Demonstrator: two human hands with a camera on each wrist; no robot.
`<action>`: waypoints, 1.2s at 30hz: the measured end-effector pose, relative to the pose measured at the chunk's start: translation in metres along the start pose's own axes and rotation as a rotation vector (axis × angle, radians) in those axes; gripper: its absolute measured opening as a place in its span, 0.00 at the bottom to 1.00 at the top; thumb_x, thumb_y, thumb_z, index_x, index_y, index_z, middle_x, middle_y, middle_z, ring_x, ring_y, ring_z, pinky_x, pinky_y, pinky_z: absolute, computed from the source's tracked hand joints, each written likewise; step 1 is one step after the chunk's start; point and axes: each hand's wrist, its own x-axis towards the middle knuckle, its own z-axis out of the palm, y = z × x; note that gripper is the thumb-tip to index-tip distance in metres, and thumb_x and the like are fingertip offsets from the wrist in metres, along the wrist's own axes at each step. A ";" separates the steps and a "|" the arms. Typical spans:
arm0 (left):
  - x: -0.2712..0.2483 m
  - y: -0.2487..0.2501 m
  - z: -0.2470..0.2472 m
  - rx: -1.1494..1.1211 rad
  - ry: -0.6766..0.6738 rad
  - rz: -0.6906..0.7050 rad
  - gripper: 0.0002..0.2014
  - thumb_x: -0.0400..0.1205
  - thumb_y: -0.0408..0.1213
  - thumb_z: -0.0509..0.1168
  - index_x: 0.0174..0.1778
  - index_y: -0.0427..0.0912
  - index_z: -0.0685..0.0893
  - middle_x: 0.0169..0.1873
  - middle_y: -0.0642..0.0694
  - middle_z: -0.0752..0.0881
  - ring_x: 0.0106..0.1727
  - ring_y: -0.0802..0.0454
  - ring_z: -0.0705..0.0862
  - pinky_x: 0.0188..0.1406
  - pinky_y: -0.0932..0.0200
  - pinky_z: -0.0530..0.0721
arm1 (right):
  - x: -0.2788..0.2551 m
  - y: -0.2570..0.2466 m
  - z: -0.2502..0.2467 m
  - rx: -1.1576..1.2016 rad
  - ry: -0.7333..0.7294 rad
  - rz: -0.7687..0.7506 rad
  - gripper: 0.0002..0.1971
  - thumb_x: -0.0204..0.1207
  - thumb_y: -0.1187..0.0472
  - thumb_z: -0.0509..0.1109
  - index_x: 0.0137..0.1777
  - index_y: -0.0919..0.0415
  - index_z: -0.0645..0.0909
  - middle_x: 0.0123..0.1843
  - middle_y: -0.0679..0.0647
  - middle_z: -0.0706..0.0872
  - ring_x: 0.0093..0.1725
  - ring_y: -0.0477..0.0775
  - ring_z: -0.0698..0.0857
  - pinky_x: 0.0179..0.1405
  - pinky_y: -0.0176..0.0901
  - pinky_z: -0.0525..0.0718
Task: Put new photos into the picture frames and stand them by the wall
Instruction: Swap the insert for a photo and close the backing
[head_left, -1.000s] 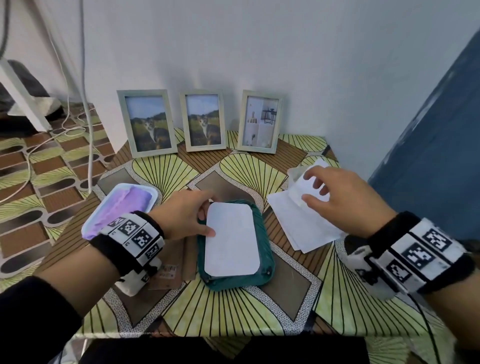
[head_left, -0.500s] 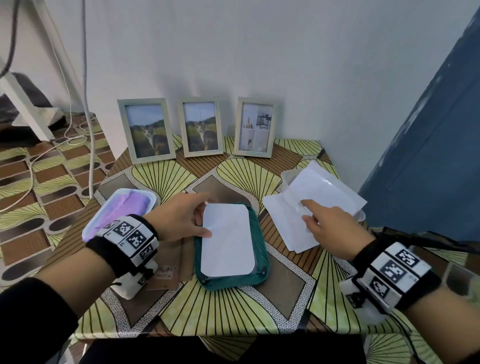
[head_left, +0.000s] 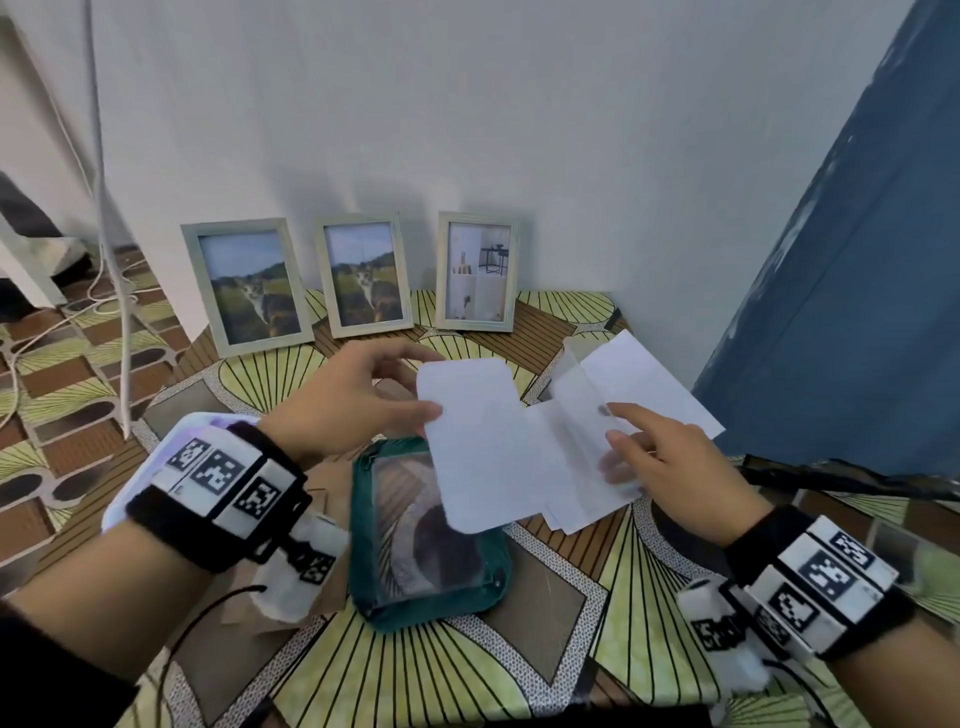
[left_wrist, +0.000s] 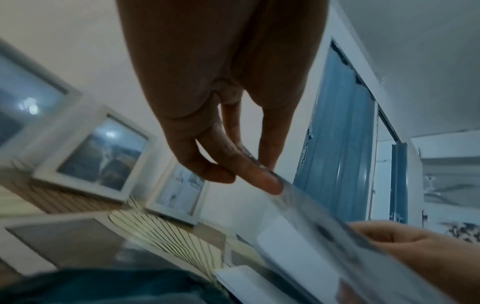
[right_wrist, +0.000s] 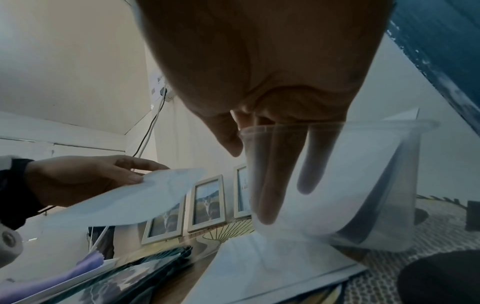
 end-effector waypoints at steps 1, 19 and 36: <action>0.008 0.003 0.007 -0.018 -0.005 -0.033 0.21 0.74 0.31 0.78 0.60 0.53 0.85 0.40 0.50 0.90 0.42 0.47 0.93 0.50 0.43 0.90 | 0.000 -0.001 -0.001 0.009 -0.006 0.005 0.18 0.86 0.49 0.58 0.75 0.43 0.72 0.45 0.46 0.91 0.46 0.43 0.89 0.53 0.53 0.88; 0.075 -0.003 0.102 0.527 -0.172 -0.213 0.23 0.71 0.39 0.81 0.57 0.47 0.78 0.41 0.50 0.85 0.43 0.52 0.86 0.45 0.54 0.87 | -0.013 0.008 0.021 -0.467 -0.103 -0.192 0.20 0.87 0.45 0.49 0.78 0.43 0.60 0.45 0.55 0.88 0.47 0.61 0.85 0.46 0.56 0.83; 0.054 0.018 0.109 0.114 -0.104 -0.119 0.42 0.80 0.52 0.71 0.86 0.55 0.54 0.85 0.48 0.59 0.83 0.46 0.63 0.80 0.42 0.66 | 0.034 0.013 -0.044 -0.553 0.159 -0.098 0.23 0.79 0.41 0.67 0.70 0.49 0.75 0.61 0.49 0.78 0.61 0.53 0.78 0.62 0.55 0.79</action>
